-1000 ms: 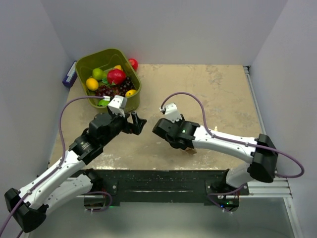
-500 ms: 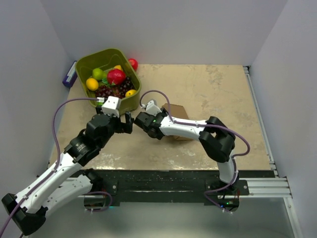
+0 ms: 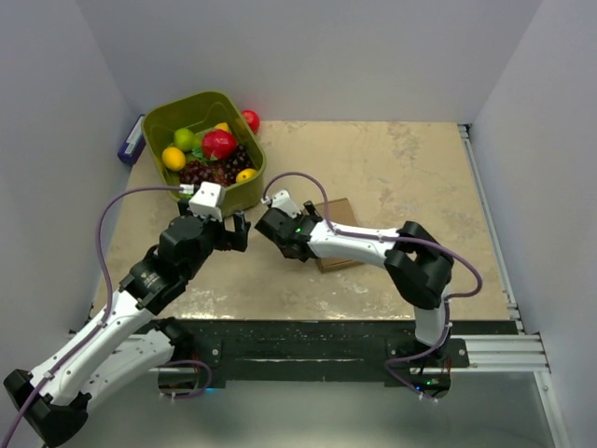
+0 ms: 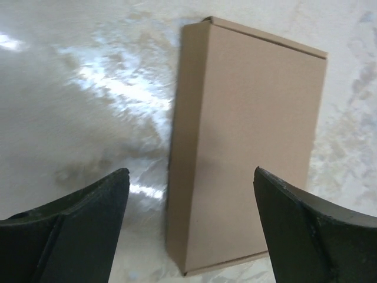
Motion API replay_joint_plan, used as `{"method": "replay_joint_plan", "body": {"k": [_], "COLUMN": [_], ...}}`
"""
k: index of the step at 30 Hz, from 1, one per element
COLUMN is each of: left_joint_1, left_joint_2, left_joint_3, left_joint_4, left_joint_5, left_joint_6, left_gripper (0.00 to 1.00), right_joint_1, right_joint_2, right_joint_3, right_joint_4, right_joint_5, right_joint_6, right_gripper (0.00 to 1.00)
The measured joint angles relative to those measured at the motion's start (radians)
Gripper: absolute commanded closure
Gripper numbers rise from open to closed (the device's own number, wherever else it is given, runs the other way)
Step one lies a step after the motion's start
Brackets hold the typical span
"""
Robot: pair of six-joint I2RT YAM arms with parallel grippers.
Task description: Fold the paper box
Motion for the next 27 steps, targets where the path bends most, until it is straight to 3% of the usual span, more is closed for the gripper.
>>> {"method": "replay_joint_plan", "body": {"k": [8,15,21,27], "left_joint_1": [0.103,0.282,0.441,0.456], "left_joint_2": [-0.008,-0.008,-0.011,-0.011], "left_joint_3": [-0.026,-0.030,-0.076,-0.080], "left_joint_4": [0.037,0.079,0.145,0.188], "left_joint_5": [0.105,0.235,0.387,0.457], "left_joint_6": [-0.002,-0.005,-0.006,-0.007], "left_gripper": [0.00,0.00,0.00,0.00], "right_joint_1": [-0.060,-0.359,-0.642,-0.742], "right_joint_2": [-0.259,-0.460,-0.780,-1.059], "right_joint_3": [-0.201,-0.441,-0.621,-0.660], "right_joint_4": [0.232,0.393,0.436,0.436], "right_joint_5": [-0.294,-0.554,-0.681,-0.695], "right_joint_6": [-0.014,-0.009,-0.006,-0.017], "right_gripper": [0.03,0.02,0.01,0.01]}}
